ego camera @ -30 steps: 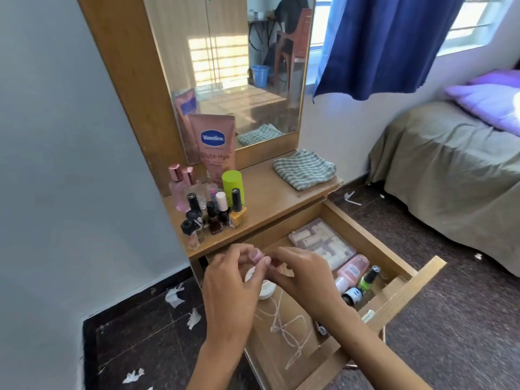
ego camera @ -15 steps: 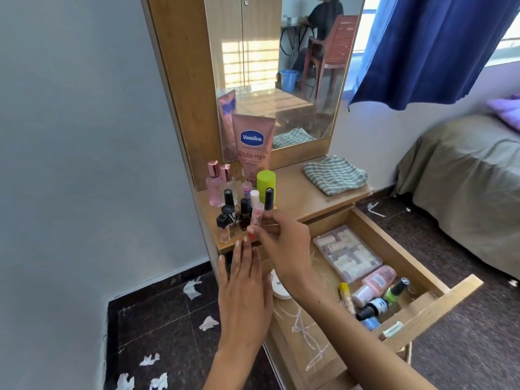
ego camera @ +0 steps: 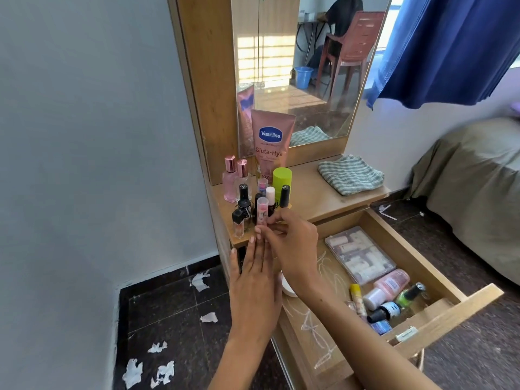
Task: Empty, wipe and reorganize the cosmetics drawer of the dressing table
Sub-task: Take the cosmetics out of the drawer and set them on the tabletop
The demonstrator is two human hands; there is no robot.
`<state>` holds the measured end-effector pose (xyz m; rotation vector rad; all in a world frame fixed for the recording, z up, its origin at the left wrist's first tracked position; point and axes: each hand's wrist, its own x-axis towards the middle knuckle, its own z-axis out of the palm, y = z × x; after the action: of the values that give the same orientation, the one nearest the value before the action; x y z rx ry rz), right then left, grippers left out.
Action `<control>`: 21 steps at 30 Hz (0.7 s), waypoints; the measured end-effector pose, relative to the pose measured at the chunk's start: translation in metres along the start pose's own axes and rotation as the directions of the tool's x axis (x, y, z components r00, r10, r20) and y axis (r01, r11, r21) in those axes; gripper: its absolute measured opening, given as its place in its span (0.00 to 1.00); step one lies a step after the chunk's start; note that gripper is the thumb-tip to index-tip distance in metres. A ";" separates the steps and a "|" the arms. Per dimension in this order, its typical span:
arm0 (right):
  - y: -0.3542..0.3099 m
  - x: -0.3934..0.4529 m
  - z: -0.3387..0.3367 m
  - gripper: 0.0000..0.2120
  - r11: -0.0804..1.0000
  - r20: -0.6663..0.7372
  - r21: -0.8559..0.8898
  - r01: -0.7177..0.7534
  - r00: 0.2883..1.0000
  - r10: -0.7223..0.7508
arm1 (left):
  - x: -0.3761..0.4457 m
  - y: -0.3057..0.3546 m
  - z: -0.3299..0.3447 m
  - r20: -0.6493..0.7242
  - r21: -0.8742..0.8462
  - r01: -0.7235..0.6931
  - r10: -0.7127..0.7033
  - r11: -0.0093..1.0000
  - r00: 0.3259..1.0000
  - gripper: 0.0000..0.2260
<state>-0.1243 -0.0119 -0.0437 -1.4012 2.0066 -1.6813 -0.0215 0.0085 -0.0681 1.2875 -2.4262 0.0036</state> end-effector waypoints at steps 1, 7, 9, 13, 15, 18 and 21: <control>0.000 0.000 0.000 0.07 1.000 0.000 -0.005 0.009 1.000 -0.009 | 0.000 0.000 0.001 -0.002 0.003 0.001 -0.001 1.000 1.000 0.28; -0.002 0.000 -0.010 0.04 0.994 0.029 -0.075 0.083 0.996 -0.081 | 0.000 -0.002 0.005 -0.006 -0.012 -0.002 0.002 1.000 1.000 0.26; -0.001 0.000 -0.023 0.03 0.982 0.067 -0.156 0.109 0.993 -0.100 | -0.001 -0.003 0.006 -0.006 -0.014 -0.008 0.007 1.000 1.000 0.24; 0.011 -0.002 -0.067 0.05 0.943 0.232 -0.297 0.149 0.969 -0.080 | -0.005 0.001 0.007 -0.014 -0.127 0.004 -0.005 0.992 1.000 0.27; 0.024 -0.004 -0.092 0.06 0.892 0.276 -0.436 0.119 0.961 0.006 | -0.008 0.007 0.007 -0.039 -0.200 -0.026 0.018 0.979 0.999 0.27; 0.050 -0.002 -0.128 0.07 0.794 0.249 -0.608 -0.011 0.947 0.204 | -0.006 0.023 0.009 -0.036 -0.225 -0.126 0.121 0.966 0.992 0.27; 0.073 0.011 -0.149 0.17 0.666 0.250 -0.743 -0.066 0.896 0.368 | 0.008 0.036 0.014 0.021 -0.186 -0.200 0.207 0.962 0.978 0.30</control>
<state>-0.2654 0.0757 -0.0485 -1.4254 2.5577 -0.4130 -0.0594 0.0205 -0.0721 0.9637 -2.5151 -0.1860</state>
